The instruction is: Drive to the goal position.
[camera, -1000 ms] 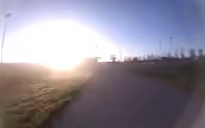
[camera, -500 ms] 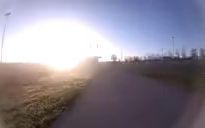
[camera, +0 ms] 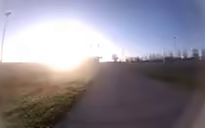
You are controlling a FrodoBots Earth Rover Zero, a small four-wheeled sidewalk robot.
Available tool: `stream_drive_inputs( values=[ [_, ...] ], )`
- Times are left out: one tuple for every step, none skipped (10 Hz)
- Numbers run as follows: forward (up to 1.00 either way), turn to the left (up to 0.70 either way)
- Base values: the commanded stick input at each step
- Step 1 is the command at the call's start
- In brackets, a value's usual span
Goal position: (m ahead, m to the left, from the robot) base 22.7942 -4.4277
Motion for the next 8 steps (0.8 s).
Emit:
stream_drive_inputs(
  values=[
    [1.0,0.0],
    [1.0,0.0],
    [1.0,0.0],
    [1.0,0.0],
    [1.0,0.0],
    [1.0,0.0],
    [1.0,0.0],
    [1.0,0.0]
  ],
)
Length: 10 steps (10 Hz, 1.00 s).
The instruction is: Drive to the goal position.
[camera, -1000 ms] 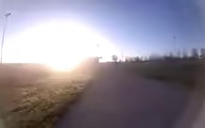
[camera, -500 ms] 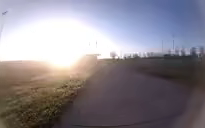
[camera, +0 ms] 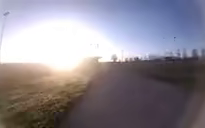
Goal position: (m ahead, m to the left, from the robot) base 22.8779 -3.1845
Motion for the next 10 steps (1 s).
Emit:
stream_drive_inputs(
  values=[
    [1.0,0.0],
    [1.0,-0.14],
    [1.0,-0.32],
    [1.0,-0.4],
    [1.0,-0.4],
    [1.0,-0.4],
    [1.0,-0.4],
    [1.0,-0.4],
    [1.0,-0.4],
    [1.0,-0.4]
  ],
)
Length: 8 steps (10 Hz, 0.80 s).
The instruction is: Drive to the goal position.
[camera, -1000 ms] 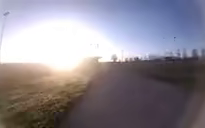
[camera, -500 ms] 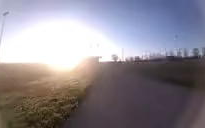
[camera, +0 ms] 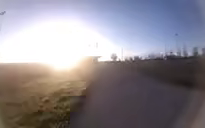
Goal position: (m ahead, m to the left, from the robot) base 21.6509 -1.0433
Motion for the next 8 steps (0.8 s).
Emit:
stream_drive_inputs(
  values=[
    [1.0,-0.33],
    [1.0,-0.23],
    [1.0,-0.14],
    [1.0,-0.05],
    [1.0,0.0],
    [1.0,0.0],
    [1.0,0.0],
    [1.0,0.0]
  ],
)
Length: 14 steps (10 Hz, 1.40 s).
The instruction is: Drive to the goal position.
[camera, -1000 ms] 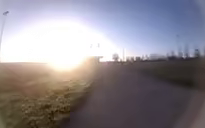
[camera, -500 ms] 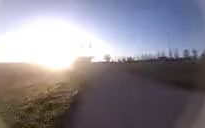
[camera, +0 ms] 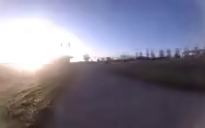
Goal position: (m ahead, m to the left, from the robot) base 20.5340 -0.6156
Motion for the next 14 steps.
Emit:
stream_drive_inputs(
  values=[
    [1.0,0.0],
    [1.0,0.0],
    [1.0,0.01],
    [1.0,0.2],
    [1.0,0.4],
    [1.0,0.4],
    [1.0,0.4],
    [1.0,0.4],
    [1.0,0.4],
    [1.0,0.4],
    [1.0,0.4],
    [1.0,0.31],
    [1.0,0.13],
    [1.0,0.0]
  ],
)
